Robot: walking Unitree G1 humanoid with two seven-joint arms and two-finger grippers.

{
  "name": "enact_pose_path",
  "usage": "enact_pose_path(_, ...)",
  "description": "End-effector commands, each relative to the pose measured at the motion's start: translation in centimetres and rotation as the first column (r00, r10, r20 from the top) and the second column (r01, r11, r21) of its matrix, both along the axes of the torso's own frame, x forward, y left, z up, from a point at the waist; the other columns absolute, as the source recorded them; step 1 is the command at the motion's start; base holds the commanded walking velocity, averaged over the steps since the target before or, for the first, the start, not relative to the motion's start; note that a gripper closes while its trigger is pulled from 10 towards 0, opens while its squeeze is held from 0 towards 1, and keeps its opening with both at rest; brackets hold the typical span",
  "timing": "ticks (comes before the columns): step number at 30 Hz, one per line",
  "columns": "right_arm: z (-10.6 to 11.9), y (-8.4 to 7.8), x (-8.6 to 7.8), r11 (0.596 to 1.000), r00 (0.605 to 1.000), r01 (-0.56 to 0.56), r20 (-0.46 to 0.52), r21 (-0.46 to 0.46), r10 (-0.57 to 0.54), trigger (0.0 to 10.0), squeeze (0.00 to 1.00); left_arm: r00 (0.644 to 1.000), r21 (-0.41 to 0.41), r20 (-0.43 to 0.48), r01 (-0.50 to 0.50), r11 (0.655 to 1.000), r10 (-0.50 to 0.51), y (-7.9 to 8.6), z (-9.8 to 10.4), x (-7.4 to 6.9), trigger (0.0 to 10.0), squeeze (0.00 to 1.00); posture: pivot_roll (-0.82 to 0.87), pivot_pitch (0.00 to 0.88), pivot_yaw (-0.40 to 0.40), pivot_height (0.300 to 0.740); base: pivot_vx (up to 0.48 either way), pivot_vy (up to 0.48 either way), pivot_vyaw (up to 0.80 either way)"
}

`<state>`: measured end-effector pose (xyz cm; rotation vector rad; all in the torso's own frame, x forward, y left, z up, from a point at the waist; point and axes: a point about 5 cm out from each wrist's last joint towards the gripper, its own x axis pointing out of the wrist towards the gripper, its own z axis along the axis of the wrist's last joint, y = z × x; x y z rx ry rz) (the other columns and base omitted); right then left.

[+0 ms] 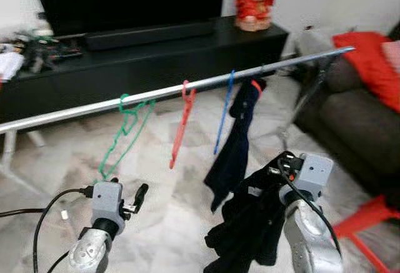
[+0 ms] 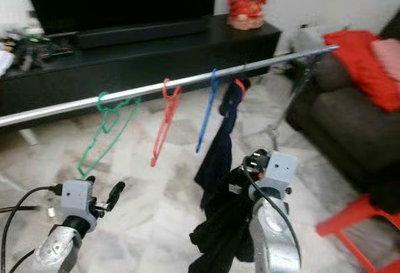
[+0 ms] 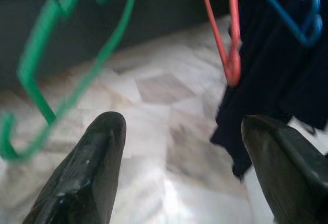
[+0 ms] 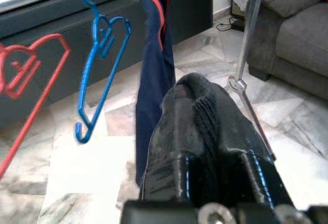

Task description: Hang hanger

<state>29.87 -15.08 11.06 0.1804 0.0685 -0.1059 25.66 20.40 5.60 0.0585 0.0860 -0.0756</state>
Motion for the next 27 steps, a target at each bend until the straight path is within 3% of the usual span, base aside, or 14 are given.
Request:
enact_pose_path(1,0.6,-0.7,0.0,1.0,1.0,0.02,0.024,-0.013,-0.02,10.0,0.0,1.0,-0.019,-0.001,0.022,1.0,-0.022,-0.7,0.0,0.0,10.0,0.0,0.03,0.127,-0.009,0.74,0.0,0.0,-0.77)
enact_pose_path(20,0.4,-0.8,-0.1,1.0,0.999,0.025,0.027,-0.018,-0.025,10.0,0.0,0.997,-0.029,0.034,0.071,0.997,-0.07,-1.9,1.1,0.4,10.0,0.0,0.03,0.134,-0.011,0.74,0.0,0.0,-0.75)
enact_pose_path(23,0.4,-0.9,-0.2,0.999,0.999,0.025,0.038,-0.045,-0.023,10.0,0.0,0.996,-0.04,0.066,0.055,0.998,-0.052,-2.1,1.7,0.8,10.0,0.0,0.03,0.131,-0.012,0.74,0.0,0.0,0.0)
enact_pose_path(27,-0.1,-1.0,-0.2,0.999,1.0,0.01,0.02,-0.046,-0.009,10.0,0.0,0.992,-0.101,0.106,-0.052,0.994,0.063,-1.2,2.7,1.4,10.0,0.0,0.03,0.132,-0.012,0.74,0.0,0.0,0.0)
